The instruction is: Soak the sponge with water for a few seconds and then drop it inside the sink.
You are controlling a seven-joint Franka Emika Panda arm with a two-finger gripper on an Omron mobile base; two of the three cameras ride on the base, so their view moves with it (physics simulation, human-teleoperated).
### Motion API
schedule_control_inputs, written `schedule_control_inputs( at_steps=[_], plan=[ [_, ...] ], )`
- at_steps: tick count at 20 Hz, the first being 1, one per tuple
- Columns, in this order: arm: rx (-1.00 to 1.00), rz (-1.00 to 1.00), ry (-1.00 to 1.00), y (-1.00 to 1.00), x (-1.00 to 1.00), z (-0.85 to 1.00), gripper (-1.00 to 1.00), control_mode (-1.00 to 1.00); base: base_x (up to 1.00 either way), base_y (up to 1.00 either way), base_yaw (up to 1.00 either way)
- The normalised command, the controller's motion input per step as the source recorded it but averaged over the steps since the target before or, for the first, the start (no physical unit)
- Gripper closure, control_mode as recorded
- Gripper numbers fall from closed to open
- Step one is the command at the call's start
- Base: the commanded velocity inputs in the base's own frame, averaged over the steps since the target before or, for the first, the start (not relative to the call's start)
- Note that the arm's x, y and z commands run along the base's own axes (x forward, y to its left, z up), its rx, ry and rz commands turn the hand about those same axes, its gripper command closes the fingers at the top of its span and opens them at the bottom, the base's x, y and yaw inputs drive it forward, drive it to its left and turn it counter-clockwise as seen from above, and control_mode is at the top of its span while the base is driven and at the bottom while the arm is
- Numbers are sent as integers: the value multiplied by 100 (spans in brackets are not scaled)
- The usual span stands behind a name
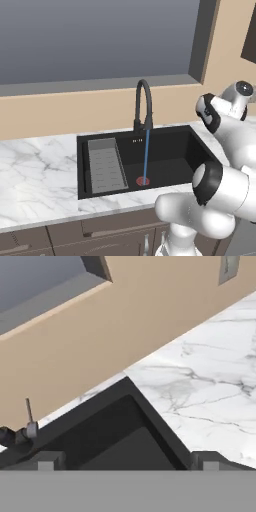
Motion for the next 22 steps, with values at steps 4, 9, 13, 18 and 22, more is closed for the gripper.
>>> schedule_control_inputs(
  at_steps=[4,9,13,18,22],
  plan=[
    [0,3,27,0,0,31,-100,-100,0,0,0],
    [0,6,11,0,-5,3,-100,-100,0,0,0],
    [0,11,0,0,-14,0,-100,-100,0,0,0],
    [0,15,0,0,-18,-3,-100,-100,0,0,0],
    [0,13,4,0,-15,0,-100,-100,0,0,0]
  ],
)
